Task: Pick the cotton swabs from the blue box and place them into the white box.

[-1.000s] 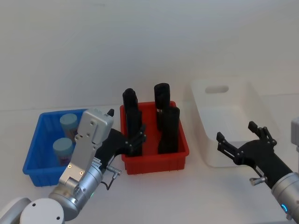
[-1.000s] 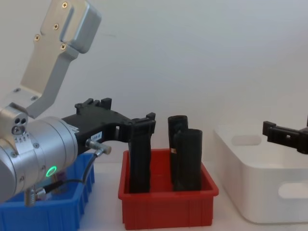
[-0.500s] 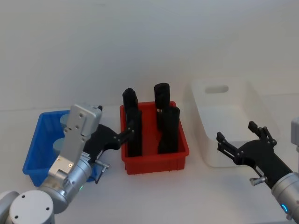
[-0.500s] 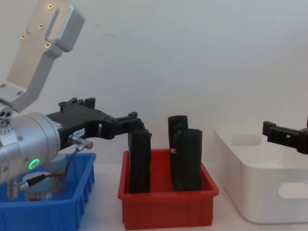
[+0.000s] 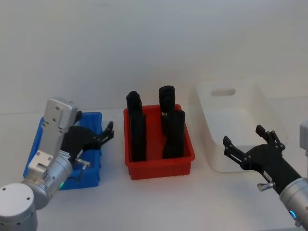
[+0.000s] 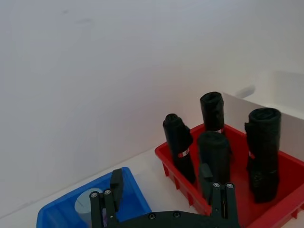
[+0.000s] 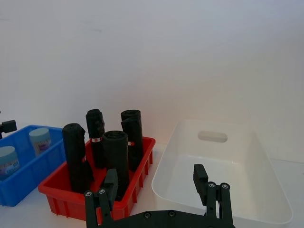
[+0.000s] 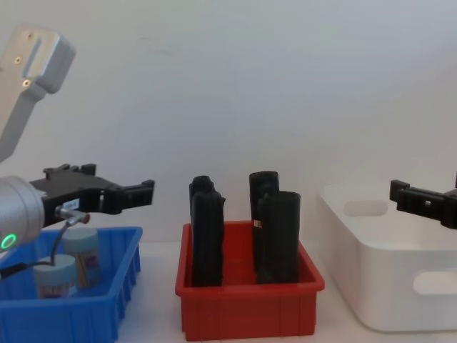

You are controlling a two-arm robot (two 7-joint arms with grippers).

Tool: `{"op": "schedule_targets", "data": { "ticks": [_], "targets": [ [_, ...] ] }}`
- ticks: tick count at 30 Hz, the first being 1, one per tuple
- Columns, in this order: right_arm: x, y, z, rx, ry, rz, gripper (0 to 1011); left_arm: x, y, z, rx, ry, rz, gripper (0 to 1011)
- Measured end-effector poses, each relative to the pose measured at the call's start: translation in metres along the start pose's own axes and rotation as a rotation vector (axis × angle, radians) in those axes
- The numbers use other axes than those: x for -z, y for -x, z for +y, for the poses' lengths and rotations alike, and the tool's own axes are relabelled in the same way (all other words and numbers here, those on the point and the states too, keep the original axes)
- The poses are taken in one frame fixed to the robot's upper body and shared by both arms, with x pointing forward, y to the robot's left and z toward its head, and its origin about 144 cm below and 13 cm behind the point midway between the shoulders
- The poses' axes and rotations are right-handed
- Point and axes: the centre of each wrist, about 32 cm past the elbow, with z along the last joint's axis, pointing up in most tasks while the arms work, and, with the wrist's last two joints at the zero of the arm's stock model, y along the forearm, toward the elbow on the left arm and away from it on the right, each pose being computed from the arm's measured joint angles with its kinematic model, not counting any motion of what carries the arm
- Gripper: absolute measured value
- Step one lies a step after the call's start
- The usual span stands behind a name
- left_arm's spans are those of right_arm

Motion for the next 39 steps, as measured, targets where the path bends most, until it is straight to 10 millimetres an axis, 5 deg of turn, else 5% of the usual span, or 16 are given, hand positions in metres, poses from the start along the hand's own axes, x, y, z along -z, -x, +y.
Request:
{"op": "schedule_targets", "data": {
  "ticks": [16,39],
  "targets": [
    [0.0,0.0,0.0,0.0,0.0,0.0,1002,0.019,-0.038,-0.015,-0.072,-0.109,0.072,1000],
    [0.0,0.0,0.0,0.0,0.0,0.0,1002,0.038,-0.06,-0.012,-0.107,-0.235,0.127,1000]
  ]
}}
